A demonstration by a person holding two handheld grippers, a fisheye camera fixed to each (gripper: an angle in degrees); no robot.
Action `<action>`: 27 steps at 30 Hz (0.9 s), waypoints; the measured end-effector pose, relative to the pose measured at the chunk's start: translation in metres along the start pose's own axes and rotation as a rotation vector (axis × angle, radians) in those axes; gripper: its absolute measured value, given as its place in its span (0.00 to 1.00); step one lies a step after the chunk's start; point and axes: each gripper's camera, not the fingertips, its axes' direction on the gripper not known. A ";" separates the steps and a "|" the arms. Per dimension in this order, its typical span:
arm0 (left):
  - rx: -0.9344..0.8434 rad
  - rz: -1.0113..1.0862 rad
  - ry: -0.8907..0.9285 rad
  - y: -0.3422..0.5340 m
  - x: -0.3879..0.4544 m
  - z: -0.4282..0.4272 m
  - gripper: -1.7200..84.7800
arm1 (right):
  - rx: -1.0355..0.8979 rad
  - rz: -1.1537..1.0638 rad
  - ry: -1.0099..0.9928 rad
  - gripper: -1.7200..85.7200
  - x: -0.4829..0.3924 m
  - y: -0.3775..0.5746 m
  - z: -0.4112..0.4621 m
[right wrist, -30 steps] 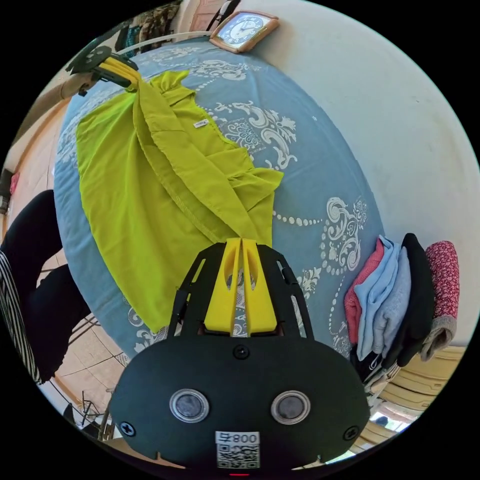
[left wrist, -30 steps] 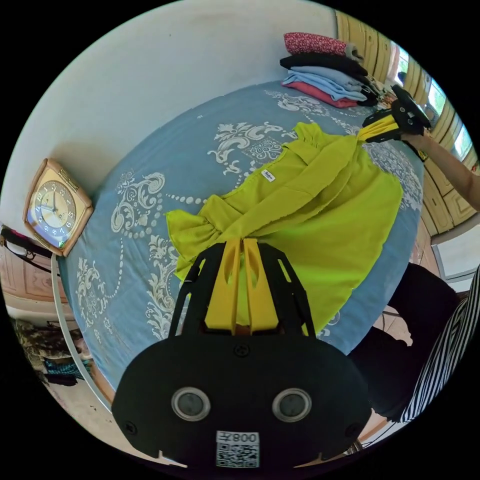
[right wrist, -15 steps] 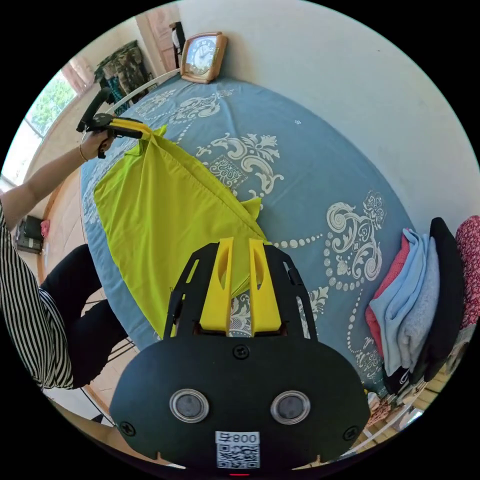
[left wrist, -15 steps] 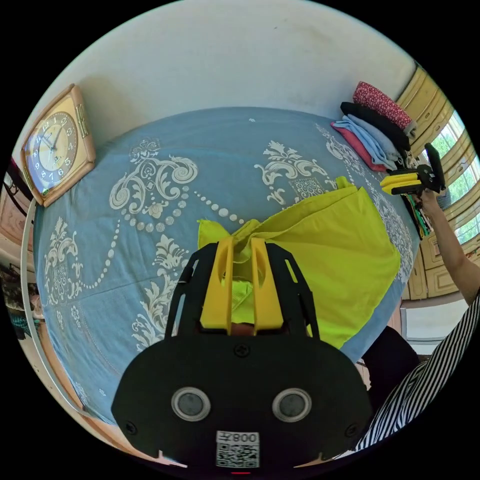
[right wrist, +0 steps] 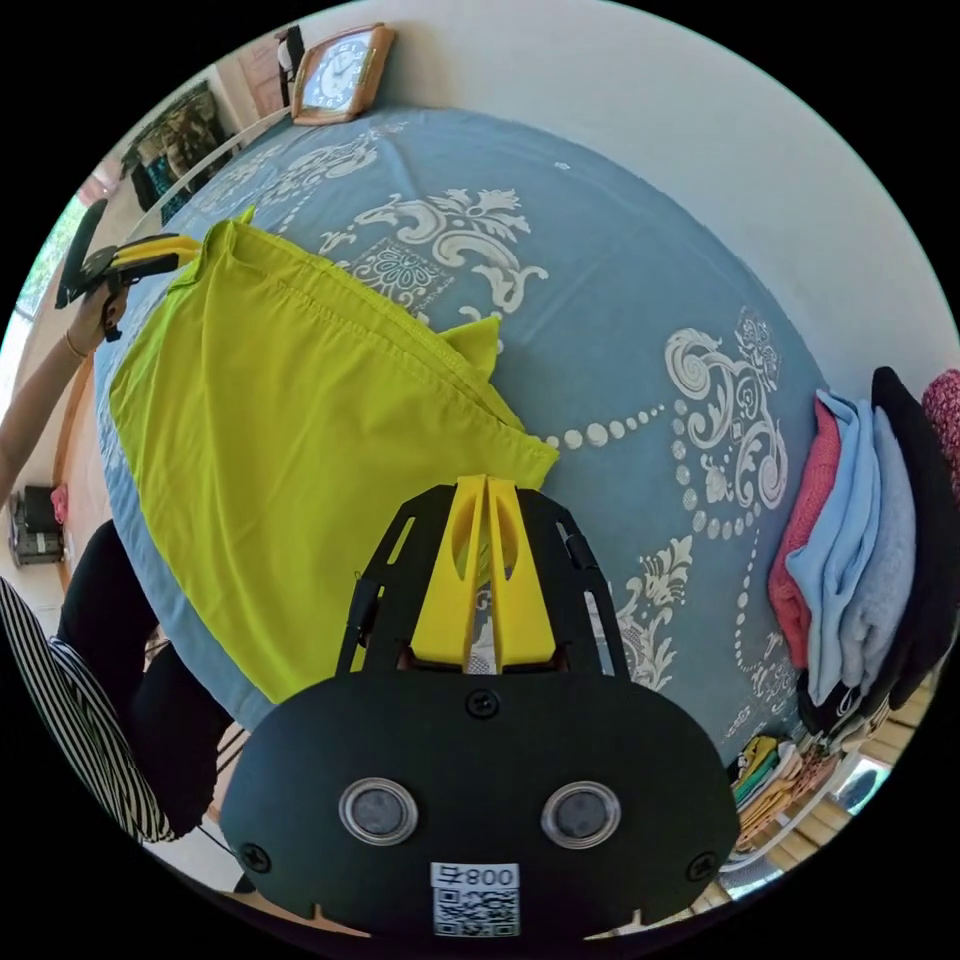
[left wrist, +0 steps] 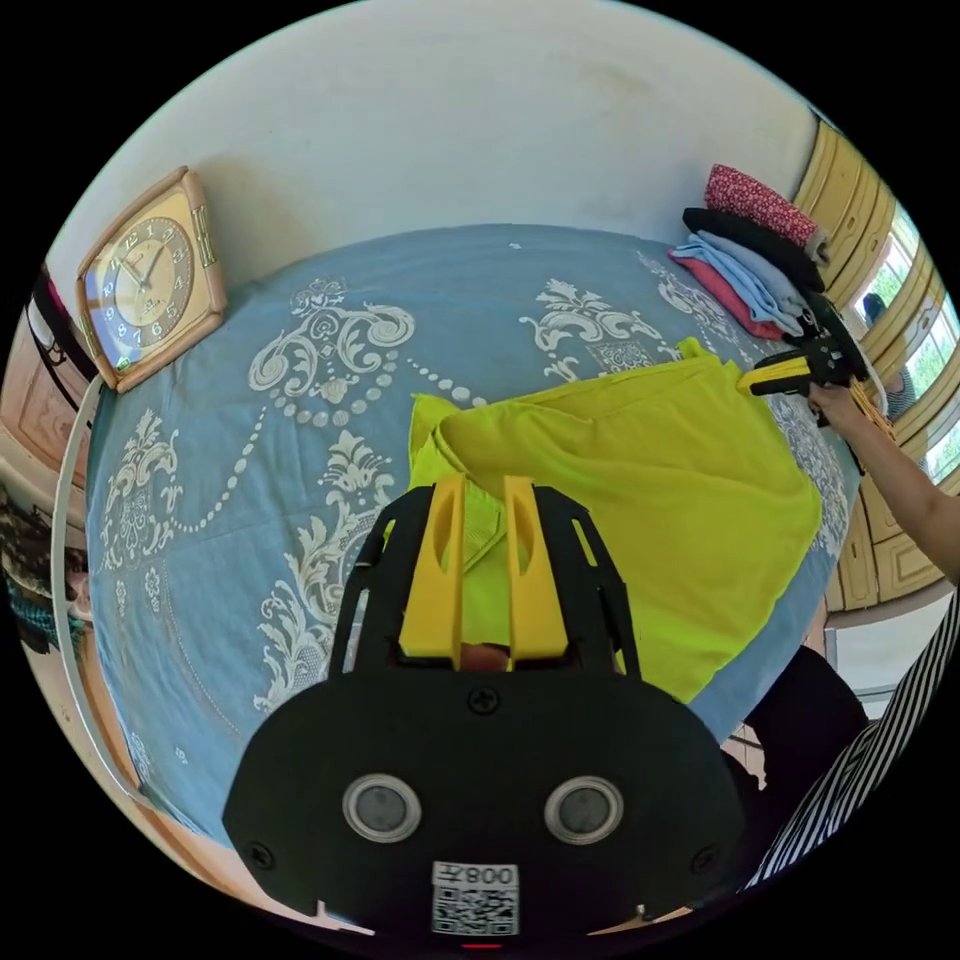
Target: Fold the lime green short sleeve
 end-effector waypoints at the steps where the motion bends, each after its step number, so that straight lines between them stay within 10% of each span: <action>1: 0.003 -0.015 0.008 -0.002 -0.005 0.000 0.11 | 0.004 0.014 -0.001 0.02 0.006 0.004 -0.001; 7: -0.031 0.026 0.024 0.003 -0.006 -0.004 0.12 | 0.062 0.028 -0.078 0.03 0.022 0.018 -0.008; 12: -0.025 -0.091 -0.357 0.004 -0.019 -0.016 0.05 | 0.038 0.041 -0.102 0.05 0.036 0.025 -0.003; 17: 0.126 -0.066 0.053 -0.005 -0.032 -0.039 0.09 | 0.065 0.004 -0.114 0.11 0.045 0.033 -0.008; 27: -0.090 -0.031 -0.078 -0.017 -0.034 0.003 0.03 | 0.033 -0.016 -0.101 0.05 0.068 0.054 0.000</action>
